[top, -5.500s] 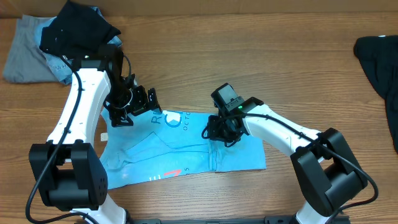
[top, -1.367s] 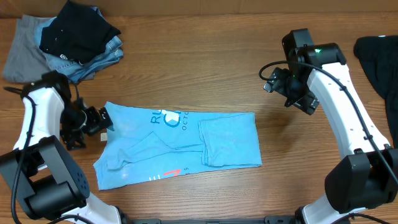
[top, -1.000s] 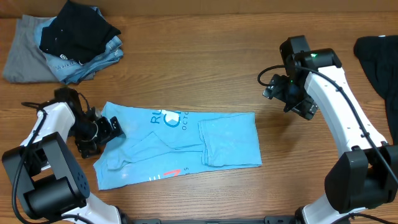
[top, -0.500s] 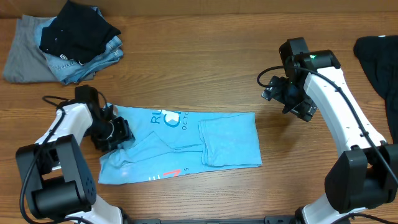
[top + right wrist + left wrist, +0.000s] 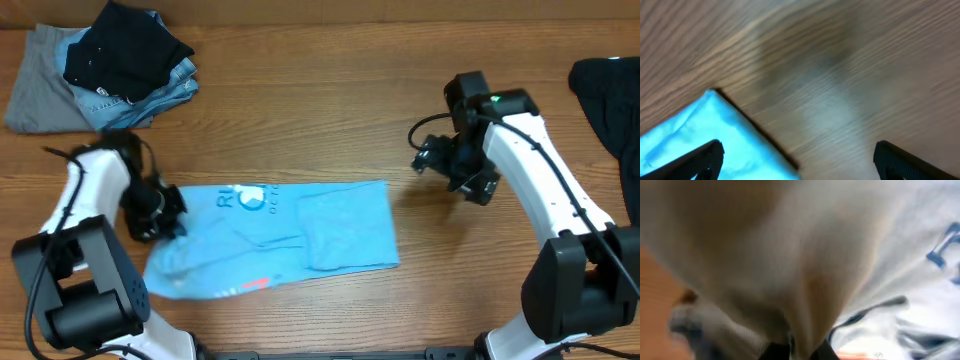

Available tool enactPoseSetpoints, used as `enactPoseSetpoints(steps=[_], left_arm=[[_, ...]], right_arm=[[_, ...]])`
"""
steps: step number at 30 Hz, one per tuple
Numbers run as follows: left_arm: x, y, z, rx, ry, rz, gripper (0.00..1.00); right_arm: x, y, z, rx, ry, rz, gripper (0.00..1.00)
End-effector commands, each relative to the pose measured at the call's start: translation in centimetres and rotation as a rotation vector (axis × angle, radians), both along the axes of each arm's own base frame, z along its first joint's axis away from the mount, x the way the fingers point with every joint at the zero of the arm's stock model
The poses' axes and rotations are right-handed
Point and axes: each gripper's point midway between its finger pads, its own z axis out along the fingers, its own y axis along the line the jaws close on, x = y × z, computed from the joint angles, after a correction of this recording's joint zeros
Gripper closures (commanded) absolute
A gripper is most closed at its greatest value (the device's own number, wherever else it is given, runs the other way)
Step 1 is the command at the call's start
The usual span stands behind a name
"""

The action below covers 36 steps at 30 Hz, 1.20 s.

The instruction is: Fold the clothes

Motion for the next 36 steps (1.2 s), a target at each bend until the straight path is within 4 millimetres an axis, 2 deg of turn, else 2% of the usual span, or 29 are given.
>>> enactPoseSetpoints(steps=[1,4,6,9,12,13,19,25,27,32,36], left_arm=[[2.9,1.8,3.7,0.075,-0.065,0.030,0.96],[4.0,1.0,6.4,0.082,-0.110,0.001,0.96],[4.4,-0.3,8.1,0.065,-0.150,-0.027,0.96],[4.5,-3.6,10.3,0.005,-0.209,-0.084,0.96],[4.5,-6.8,11.6,-0.045,-0.252,-0.144,0.96],[4.4,-8.6,11.9,-0.069,-0.266,-0.187,0.96],[3.3,-15.1,11.8,-0.131,-0.252,-0.363,0.96],[2.3,-21.3,11.8,-0.156,-0.285,-0.487,0.96],[1.8,-23.6,11.7,-0.169,-0.304,-0.543,0.91],[1.1,-26.9,10.7,-0.183,-0.308,-0.612,0.85],[0.4,-28.5,9.2,-0.182,-0.267,-0.632,0.86]], right_arm=[[-2.2,3.5,-2.6,0.110,0.052,0.112,0.00],[-3.5,5.1,-4.5,0.139,0.067,0.154,0.00],[-4.6,6.6,-5.7,0.175,0.078,0.189,0.00],[-6.0,8.7,-6.9,0.239,0.088,0.228,0.00],[-6.8,10.2,-7.7,0.270,0.089,0.261,0.00],[-7.1,10.8,-8.0,0.271,0.087,0.283,0.00],[-7.4,12.0,-8.3,0.272,0.080,0.299,0.00],[-7.3,12.1,-8.3,0.274,0.074,0.296,0.00],[-7.2,12.1,-8.3,0.274,0.074,0.296,0.00],[-7.2,12.0,-8.3,0.270,0.076,0.280,0.00],[-6.9,11.9,-8.3,0.272,0.068,0.275,0.00]])
